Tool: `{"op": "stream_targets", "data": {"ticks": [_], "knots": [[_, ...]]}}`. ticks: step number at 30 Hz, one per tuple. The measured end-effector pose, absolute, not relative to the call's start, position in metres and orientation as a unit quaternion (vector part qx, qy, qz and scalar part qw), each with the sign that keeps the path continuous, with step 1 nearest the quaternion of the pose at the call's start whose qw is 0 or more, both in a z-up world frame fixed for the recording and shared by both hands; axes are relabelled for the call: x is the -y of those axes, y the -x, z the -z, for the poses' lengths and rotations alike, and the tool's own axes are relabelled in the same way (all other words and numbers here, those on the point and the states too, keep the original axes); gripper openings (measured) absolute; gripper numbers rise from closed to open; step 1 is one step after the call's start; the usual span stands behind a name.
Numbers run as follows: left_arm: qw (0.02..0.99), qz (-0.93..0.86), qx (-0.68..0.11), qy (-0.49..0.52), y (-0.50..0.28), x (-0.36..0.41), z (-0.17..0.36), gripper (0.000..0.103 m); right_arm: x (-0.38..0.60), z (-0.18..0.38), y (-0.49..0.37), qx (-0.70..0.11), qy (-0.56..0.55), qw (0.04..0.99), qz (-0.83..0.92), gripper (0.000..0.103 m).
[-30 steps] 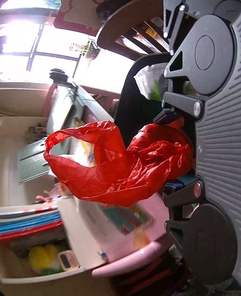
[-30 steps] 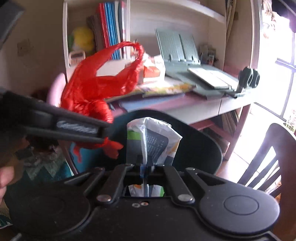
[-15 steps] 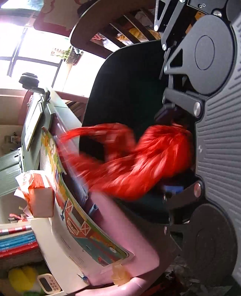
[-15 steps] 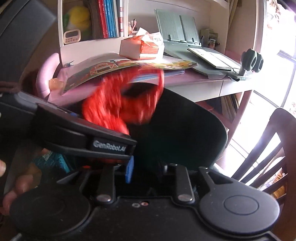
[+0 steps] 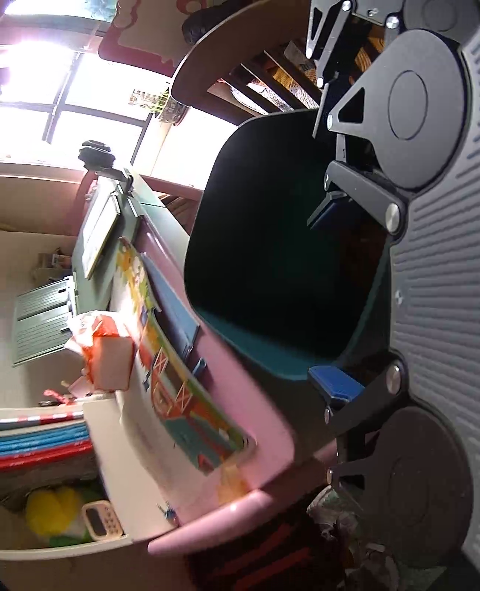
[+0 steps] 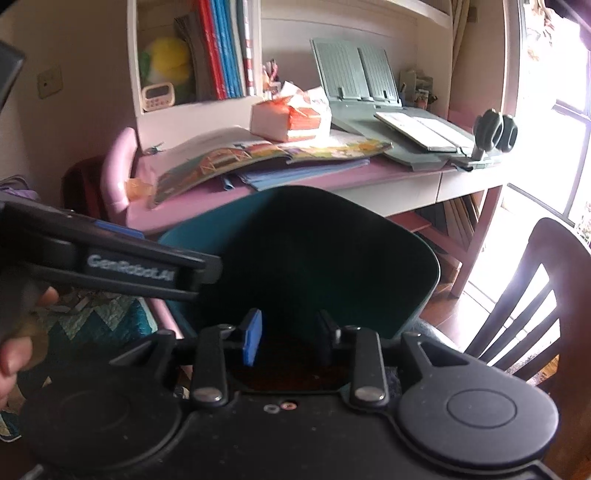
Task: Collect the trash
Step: 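Swing both tools back toward the trash pile on the floor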
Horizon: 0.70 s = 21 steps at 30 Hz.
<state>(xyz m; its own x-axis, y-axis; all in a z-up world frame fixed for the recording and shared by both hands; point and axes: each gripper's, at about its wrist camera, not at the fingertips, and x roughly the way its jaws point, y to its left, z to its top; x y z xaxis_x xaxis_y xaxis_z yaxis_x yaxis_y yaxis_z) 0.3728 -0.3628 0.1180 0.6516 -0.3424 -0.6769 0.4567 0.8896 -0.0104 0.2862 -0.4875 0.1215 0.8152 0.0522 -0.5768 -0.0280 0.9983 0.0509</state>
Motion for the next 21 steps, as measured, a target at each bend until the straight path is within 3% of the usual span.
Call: {"op": "stream_targets", "data": {"ticks": [13, 21], "knots": [[0.918, 0.199, -0.334, -0.075, -0.297, 0.279, -0.151, 0.080, 0.429, -0.153, -0.230, -0.276, 0.006, 0.958, -0.078, 0.037], [0.923, 0.171, -0.339, -0.061, -0.254, 0.206, -0.140, 0.080, 0.375, -0.151, -0.207, -0.274, 0.012, 0.951, -0.141, 0.039]]}}
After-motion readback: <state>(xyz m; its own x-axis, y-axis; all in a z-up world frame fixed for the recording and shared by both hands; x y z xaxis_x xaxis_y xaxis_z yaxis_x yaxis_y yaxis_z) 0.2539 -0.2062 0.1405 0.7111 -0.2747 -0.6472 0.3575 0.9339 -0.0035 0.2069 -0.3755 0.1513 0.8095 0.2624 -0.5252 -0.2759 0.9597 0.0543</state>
